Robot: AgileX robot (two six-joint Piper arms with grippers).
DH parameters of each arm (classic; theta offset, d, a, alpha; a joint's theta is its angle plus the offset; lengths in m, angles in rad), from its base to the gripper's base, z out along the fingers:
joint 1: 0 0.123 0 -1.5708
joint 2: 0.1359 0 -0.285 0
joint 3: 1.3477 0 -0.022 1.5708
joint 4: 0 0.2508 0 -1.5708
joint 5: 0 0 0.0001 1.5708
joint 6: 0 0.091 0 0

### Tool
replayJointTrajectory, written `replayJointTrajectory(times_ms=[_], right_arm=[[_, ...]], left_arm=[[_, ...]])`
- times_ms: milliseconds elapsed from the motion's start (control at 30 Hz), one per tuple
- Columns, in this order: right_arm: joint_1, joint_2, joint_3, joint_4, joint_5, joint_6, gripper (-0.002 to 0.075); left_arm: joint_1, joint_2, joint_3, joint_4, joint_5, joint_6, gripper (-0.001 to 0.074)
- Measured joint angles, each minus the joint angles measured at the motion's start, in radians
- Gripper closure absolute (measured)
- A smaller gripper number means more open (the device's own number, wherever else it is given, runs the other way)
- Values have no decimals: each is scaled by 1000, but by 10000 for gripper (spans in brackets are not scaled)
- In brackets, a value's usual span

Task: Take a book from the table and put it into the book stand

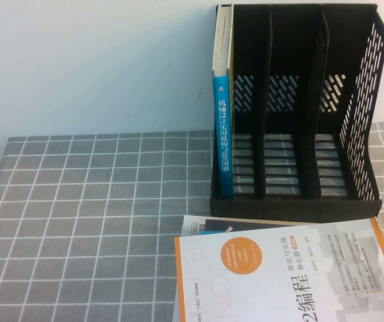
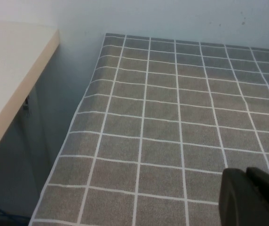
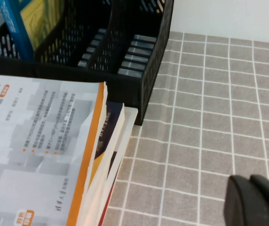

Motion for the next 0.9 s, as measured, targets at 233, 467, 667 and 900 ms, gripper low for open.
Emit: replayJointTrajectory(times_ms=[233,467,667,900], right_arm=[[0,0,0,0,0,0,727],[0,0,0,0,0,0,727],[0,0,0,1,0,0,727],[0,-2,15,-46,-46,-32,727]], left_arm=[[0,-1,-2,0,2,0,738],[0,-1,-2,0,9,2,738],[0,-1,-4,0,11,3,738],[0,-1,-4,0,13,6,738]])
